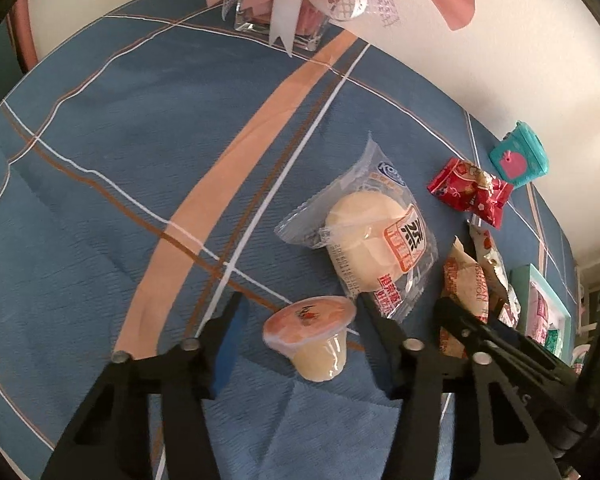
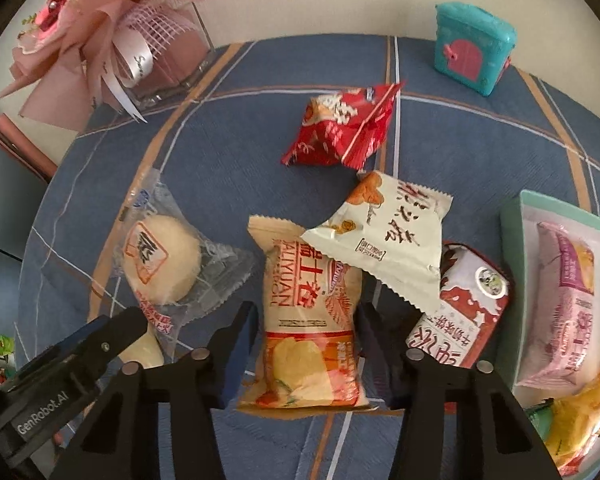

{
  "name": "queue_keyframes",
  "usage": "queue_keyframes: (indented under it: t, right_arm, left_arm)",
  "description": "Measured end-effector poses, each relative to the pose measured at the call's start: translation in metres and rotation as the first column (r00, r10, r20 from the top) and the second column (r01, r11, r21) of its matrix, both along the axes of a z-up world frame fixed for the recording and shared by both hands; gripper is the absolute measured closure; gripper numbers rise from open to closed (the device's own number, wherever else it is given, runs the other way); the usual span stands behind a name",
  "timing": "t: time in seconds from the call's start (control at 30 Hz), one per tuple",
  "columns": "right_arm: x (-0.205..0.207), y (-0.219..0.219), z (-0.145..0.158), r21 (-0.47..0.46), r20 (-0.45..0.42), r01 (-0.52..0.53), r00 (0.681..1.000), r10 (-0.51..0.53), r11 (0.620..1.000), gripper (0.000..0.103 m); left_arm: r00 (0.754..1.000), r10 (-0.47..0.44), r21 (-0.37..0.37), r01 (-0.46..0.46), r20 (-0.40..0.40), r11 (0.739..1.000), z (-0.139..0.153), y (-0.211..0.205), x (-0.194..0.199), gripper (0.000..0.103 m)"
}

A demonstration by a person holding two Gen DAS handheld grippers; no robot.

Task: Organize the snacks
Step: 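Grasp the jelly cup with the left gripper while the right gripper grasps the orange bread pack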

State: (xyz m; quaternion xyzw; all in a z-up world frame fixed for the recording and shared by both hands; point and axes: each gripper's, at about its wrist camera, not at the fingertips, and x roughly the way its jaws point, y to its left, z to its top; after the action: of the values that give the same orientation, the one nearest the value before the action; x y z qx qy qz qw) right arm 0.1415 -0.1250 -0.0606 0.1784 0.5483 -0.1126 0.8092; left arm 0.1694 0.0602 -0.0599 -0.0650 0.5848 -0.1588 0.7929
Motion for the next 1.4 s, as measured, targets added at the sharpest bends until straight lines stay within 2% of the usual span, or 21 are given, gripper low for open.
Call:
queue_keyframes:
  t: [0.23,0.53,0.8,0.9,0.97,1.03,1.13,1.4]
  right_arm:
    - [0.002,0.0,-0.003,0.004,0.009,-0.001,1.0,0.001,1.0,0.062]
    - [-0.023,0.006,0.005,0.044,0.039,0.001,0.999,-0.003,0.999,0.065]
    - [-0.052,0.017,0.011,0.06,0.054,0.013,0.998,-0.016,0.998,0.066]
    - [-0.066,0.015,0.009,0.072,0.041,0.031,0.999,-0.034,0.997,0.066]
    - [-0.072,0.013,0.01,0.079,0.041,0.04,0.998,-0.043,0.996,0.066]
    - [-0.079,0.012,0.011,0.08,0.039,0.043,0.998,-0.046,0.996,0.066]
    - [-0.089,0.013,0.014,0.082,0.042,0.046,0.998,-0.05,0.996,0.066]
    - [-0.108,0.012,0.016,0.093,0.03,0.059,0.998,-0.062,0.994,0.065]
  left_arm:
    - [1.0,-0.002,0.009,0.002,-0.007,1.0,-0.001,-0.003,0.0,0.081]
    - [1.0,-0.011,0.03,0.011,0.01,0.999,0.01,0.001,-0.008,0.091]
    - [1.0,-0.028,0.027,0.028,0.002,0.999,0.013,0.006,-0.016,0.09]
    - [0.999,-0.048,0.041,0.048,-0.006,0.998,0.014,0.001,-0.019,0.085]
    - [0.998,-0.064,0.045,0.065,-0.017,0.997,0.015,0.0,-0.022,0.079]
    - [0.995,-0.098,0.074,0.099,-0.015,0.992,0.016,-0.005,-0.027,0.07]
    - [0.989,-0.145,0.128,0.145,-0.009,0.981,0.017,-0.014,-0.034,0.064]
    - [0.965,-0.262,0.285,0.25,0.006,0.925,0.017,-0.038,-0.053,0.057]
